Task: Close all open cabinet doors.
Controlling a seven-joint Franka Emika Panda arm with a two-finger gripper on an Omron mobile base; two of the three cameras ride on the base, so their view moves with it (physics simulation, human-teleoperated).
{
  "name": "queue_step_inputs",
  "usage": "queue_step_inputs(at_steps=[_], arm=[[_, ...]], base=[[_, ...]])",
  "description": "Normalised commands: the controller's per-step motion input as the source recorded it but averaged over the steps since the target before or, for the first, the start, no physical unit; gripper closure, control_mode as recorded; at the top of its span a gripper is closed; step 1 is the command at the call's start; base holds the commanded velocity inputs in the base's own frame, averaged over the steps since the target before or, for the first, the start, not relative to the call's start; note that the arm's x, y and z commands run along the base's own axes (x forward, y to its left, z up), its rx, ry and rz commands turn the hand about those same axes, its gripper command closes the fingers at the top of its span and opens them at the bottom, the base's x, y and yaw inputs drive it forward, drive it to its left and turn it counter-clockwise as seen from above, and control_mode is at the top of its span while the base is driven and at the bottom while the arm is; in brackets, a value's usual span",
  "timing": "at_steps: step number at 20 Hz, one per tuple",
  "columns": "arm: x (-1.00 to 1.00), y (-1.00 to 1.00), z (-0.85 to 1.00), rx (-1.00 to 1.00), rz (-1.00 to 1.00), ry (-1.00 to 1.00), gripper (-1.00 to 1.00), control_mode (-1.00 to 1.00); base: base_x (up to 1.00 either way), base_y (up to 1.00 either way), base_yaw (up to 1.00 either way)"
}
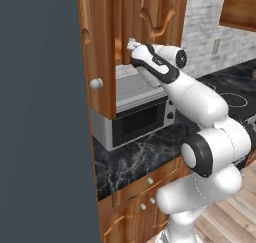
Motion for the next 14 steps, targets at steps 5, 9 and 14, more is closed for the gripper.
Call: queue_step_inputs(at_steps=[5, 9, 14], arm=[[0.48, 0.28, 0.0, -0.02, -0.17, 0.17, -1.0, -1.0], [-1.0, -0.04, 0.21, 0.05, -0.07, 0.15, -1.0, -1.0], [-1.0, -0.34, 0.72, 0.21, -0.08, 0.2, -1.0, -1.0]], base=[[0.0, 0.0, 0.0], [0.0, 0.0, 0.0], [0.0, 0.0, 0.0]])
